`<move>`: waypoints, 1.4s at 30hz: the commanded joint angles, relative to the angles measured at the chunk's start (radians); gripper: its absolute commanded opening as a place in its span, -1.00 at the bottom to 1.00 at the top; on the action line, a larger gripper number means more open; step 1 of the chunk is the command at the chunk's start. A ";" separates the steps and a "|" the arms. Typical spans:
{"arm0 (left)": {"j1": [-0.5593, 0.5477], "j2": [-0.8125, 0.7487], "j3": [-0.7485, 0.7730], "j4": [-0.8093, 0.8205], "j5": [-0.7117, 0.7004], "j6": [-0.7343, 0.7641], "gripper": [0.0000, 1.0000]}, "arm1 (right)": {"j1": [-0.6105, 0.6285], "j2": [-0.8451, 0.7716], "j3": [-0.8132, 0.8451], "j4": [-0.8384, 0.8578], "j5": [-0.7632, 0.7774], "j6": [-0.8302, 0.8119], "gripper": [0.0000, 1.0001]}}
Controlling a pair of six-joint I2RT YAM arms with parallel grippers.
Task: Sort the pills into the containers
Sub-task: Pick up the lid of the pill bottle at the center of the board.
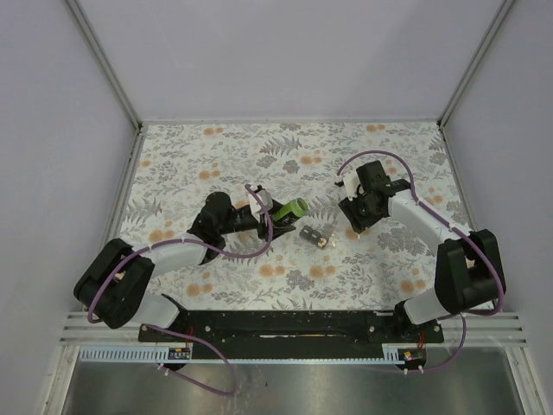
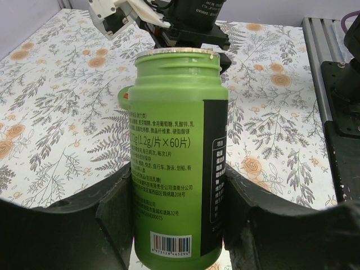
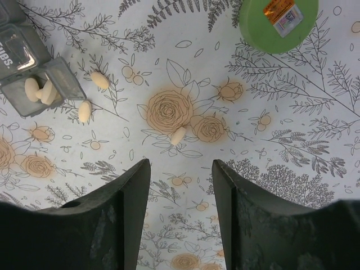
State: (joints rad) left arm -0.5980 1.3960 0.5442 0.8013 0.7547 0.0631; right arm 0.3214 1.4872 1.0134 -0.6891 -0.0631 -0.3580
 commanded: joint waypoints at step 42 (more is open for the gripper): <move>0.004 0.003 0.037 0.022 0.031 0.026 -1.00 | -0.101 0.404 0.387 0.059 0.023 0.140 0.71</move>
State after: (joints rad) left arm -0.5980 1.3968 0.5442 0.7944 0.7601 0.0784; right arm 0.2256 1.8729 1.3651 -0.6029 0.0025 -0.2195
